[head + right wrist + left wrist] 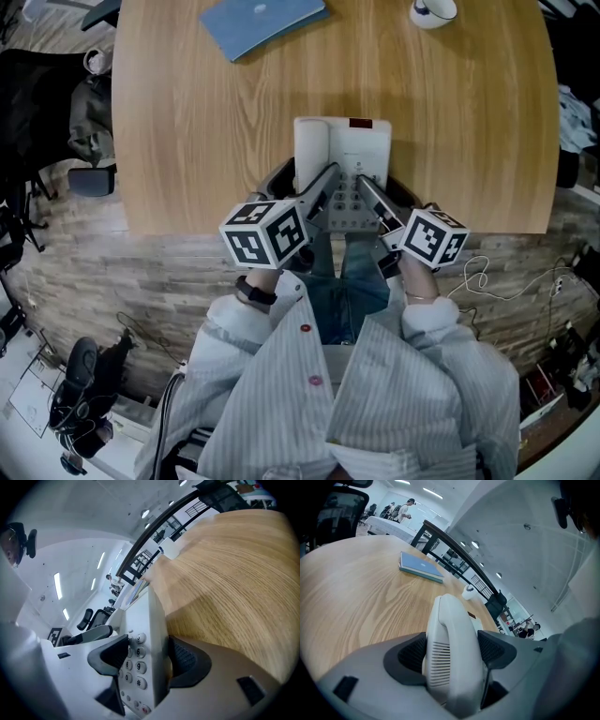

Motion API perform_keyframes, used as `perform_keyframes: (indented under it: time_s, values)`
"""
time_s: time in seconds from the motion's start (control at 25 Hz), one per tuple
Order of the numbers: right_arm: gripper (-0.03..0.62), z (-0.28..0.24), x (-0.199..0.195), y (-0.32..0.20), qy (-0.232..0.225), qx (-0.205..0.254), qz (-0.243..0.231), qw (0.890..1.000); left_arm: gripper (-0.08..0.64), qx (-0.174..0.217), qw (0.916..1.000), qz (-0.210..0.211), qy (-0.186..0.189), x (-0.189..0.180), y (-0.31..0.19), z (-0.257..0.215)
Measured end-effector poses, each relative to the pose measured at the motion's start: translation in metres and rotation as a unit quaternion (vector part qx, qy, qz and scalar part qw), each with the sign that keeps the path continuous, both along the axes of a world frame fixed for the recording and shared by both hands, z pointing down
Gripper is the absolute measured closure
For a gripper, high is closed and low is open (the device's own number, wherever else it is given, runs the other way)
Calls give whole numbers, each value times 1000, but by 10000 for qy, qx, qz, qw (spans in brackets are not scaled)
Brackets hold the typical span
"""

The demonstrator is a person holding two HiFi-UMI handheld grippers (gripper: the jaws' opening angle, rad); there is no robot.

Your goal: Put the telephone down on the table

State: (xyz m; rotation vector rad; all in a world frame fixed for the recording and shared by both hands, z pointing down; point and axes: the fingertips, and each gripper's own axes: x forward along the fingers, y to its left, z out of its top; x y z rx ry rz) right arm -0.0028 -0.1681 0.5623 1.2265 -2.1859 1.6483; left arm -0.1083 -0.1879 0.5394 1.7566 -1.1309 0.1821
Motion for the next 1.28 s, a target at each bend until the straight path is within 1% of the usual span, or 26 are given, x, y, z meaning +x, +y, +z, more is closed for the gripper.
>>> perform_keyframes:
  time_s: [0.28,0.76,1.0,1.28]
  values:
    - [318,7,5,4,97,-14,21,9999,212,-90,9999,18,108,5,4,10]
    - [318,11,5,-1,108,163,-184,9996,212,-3,9998,-64,170,3,3,13]
    - [318,11,5,-2,106,222,-350,9991,209,3,9998,122,166,7,4,14]
    - [318,11,4,-2,125,140,-429,9989,200,-63,9988,453,187,9,3,15]
